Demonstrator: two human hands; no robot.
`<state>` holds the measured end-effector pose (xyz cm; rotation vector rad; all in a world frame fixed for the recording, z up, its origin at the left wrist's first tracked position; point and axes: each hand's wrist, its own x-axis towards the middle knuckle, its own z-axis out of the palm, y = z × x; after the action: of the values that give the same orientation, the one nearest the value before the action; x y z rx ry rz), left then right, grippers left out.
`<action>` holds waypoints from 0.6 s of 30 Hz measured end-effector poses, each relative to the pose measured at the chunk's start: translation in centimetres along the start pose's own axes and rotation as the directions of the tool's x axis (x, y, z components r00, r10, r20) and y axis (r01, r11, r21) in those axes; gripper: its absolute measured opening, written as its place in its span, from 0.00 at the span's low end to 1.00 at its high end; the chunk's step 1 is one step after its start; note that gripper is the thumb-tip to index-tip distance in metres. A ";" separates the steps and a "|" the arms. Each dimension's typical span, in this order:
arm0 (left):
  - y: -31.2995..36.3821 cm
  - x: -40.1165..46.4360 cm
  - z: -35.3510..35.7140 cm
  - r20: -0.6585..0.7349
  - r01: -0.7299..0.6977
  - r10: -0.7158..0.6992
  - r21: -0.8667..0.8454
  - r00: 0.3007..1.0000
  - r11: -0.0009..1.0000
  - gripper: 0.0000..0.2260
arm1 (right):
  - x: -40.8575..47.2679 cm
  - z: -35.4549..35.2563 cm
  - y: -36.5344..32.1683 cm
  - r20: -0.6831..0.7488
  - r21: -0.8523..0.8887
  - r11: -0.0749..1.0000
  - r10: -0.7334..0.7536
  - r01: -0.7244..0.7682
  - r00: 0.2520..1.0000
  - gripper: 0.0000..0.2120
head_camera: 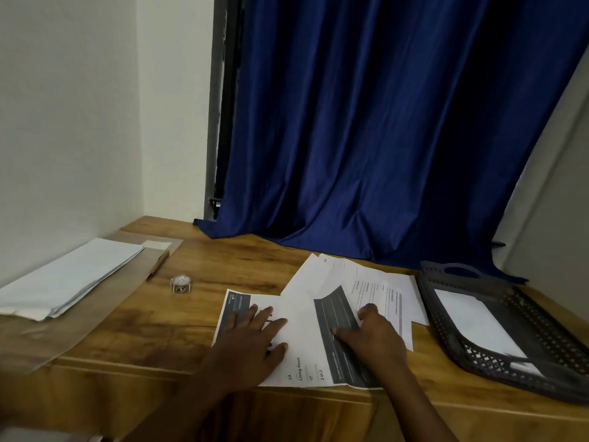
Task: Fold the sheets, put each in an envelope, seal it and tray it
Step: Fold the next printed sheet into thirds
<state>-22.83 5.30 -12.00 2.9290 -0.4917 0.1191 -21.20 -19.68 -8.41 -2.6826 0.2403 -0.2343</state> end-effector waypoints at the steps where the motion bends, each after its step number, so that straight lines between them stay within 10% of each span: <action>1: 0.0 0.0 0.1 -0.005 -0.001 0.001 -0.001 1.000 1.000 0.47 | 0.2 -0.3 0.2 0.008 0.060 0.998 0.000 -0.001 1.000 0.25; 8: -0.2 0.0 0.2 -0.020 0.007 -0.007 0.001 1.000 1.000 0.41 | 1.8 -3.9 1.5 0.464 0.610 0.736 -0.031 -0.295 0.885 0.22; 18: -0.6 0.2 0.2 0.003 -0.001 0.001 -0.030 1.000 1.000 0.47 | -1.3 -4.5 -2.0 0.498 0.866 0.204 -0.271 -0.457 0.823 0.18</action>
<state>-22.38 5.78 -12.26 2.9006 -0.4910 0.1070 -23.13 -19.48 -3.65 -1.2451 0.0187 0.3861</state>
